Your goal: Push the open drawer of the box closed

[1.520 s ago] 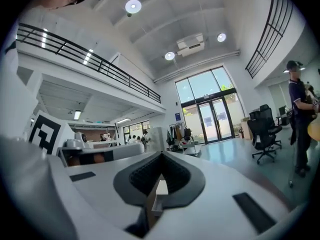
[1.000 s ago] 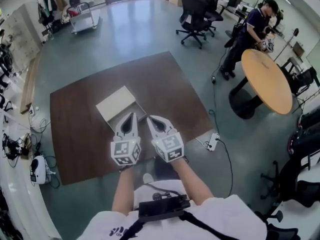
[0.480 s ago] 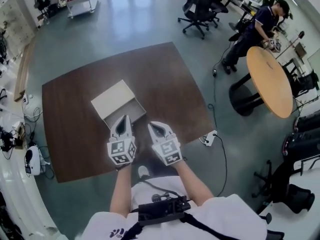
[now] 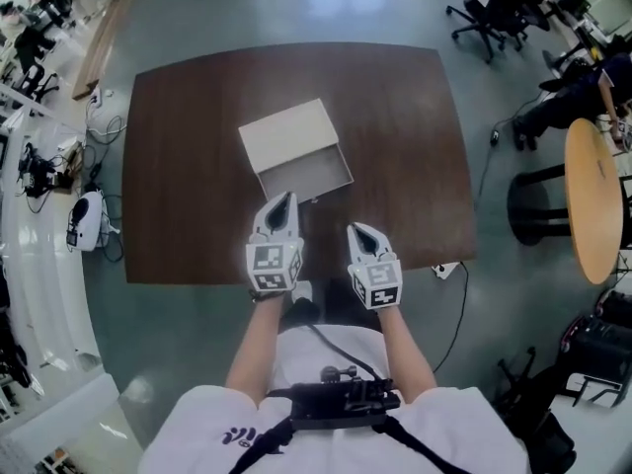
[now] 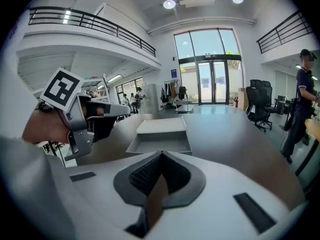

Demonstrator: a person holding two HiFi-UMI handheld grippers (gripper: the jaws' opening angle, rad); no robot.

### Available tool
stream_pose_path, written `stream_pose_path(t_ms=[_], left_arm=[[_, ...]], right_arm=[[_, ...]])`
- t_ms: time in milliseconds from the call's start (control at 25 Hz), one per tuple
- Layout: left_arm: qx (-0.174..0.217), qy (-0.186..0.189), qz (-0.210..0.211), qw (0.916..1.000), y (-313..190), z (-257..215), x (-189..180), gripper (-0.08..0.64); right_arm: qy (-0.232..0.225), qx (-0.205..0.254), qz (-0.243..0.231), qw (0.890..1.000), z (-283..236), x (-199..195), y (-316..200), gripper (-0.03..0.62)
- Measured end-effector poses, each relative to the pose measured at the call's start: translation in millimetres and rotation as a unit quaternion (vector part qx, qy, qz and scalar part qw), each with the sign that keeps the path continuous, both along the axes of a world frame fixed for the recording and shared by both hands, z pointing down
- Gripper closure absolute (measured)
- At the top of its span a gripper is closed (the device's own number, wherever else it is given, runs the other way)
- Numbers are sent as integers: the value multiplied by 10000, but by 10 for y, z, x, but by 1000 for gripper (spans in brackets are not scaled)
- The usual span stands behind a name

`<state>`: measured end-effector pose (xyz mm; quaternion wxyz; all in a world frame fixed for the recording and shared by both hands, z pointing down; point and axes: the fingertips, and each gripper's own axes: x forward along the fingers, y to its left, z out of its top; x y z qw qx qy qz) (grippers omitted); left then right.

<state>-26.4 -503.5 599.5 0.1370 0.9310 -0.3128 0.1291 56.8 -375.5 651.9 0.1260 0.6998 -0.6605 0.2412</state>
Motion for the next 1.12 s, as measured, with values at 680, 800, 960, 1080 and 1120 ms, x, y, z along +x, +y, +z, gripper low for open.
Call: stream_pose_path(t_ms=[680,800,960,1080,1120], left_arm=[[-416,-347,-212,9983,-232,468,23,551],[-494,-401,-240,9977,-209,531,27,551],[-567,-434,-285,9970,-191,573,73,551],[-583,-453,-342,9967,-200,595,82,551],[-590,-460,-356,9966,-204,605,80,551]], right_arm=[[-260,-1063,-595,9922,1093,-270,-417,600],[-240,-1098,-623,9917,1180,-245,-514,600],[-300,-1177,-721,9900,1272,-220,-655,557],[-329,-1204,-755,9893,1334,-208,-750,540],[-341,-1218,-775,9889,1357,-210,-778,531]])
